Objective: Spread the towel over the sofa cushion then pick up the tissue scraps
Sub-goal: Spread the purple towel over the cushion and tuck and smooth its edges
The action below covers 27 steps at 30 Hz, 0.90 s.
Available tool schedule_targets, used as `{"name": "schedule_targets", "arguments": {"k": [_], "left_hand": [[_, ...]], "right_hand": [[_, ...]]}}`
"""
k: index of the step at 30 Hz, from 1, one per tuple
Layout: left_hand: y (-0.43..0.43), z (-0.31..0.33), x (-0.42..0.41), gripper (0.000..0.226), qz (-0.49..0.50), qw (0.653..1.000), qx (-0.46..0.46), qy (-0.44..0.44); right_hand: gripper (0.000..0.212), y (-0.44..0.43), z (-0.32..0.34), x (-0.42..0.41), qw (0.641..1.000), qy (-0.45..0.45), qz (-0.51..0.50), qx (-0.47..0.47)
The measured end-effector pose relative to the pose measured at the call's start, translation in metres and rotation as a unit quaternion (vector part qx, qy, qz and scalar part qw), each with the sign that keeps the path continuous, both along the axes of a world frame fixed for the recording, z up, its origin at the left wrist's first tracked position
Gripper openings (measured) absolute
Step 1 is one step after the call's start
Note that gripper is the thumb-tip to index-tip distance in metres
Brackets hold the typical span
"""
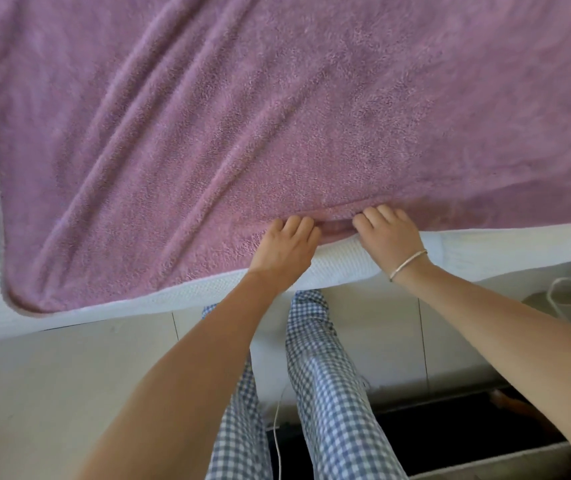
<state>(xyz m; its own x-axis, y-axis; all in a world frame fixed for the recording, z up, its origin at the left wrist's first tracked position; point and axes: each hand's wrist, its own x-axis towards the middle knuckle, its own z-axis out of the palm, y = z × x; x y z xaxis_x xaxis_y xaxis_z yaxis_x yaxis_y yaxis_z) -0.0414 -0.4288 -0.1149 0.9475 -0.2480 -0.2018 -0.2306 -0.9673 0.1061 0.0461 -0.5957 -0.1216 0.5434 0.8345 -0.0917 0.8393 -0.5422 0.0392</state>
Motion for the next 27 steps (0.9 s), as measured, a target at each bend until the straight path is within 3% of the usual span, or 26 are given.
{"name": "schedule_targets", "arguments": {"k": [5,9,11,13,14,16,18,21,24,27], "left_hand": [[-0.007,0.012,0.012,0.007,-0.025,0.998,0.019,0.061],[-0.011,0.006,-0.011,0.014,-0.029,0.997,-0.025,0.071],[-0.013,0.003,-0.019,0.020,-0.032,0.996,-0.023,0.075],[-0.016,0.005,-0.016,0.009,-0.047,0.996,-0.004,0.070],[-0.017,0.006,-0.012,0.004,-0.044,0.997,-0.008,0.066],[-0.021,0.007,-0.005,0.027,-0.031,0.996,-0.006,0.079],[-0.026,0.009,0.004,0.036,-0.021,0.996,0.000,0.081],[-0.030,0.013,0.015,0.030,-0.014,0.995,0.011,0.102],[-0.031,0.013,0.016,0.031,-0.004,0.992,-0.039,0.124],[-0.026,0.020,0.013,0.013,0.004,0.976,-0.055,0.209]], "right_hand": [[0.022,0.000,0.006,0.002,0.998,0.043,0.017,0.046],[0.019,-0.016,0.004,-0.020,0.995,0.071,0.014,0.070],[0.019,-0.019,0.003,-0.024,0.996,0.059,0.002,0.070],[0.013,-0.023,0.003,-0.019,0.997,0.028,-0.008,0.070],[0.010,-0.025,0.003,-0.015,0.998,0.015,-0.019,0.066],[0.009,-0.030,0.002,-0.006,0.999,0.000,-0.042,0.034],[0.016,-0.036,0.003,0.001,0.998,0.006,-0.057,-0.017],[0.030,-0.047,0.002,0.007,0.996,0.015,-0.068,-0.046],[0.020,-0.056,0.003,0.004,0.997,0.023,-0.054,-0.043],[0.018,-0.062,0.007,-0.001,0.995,0.047,-0.051,-0.074]]}}
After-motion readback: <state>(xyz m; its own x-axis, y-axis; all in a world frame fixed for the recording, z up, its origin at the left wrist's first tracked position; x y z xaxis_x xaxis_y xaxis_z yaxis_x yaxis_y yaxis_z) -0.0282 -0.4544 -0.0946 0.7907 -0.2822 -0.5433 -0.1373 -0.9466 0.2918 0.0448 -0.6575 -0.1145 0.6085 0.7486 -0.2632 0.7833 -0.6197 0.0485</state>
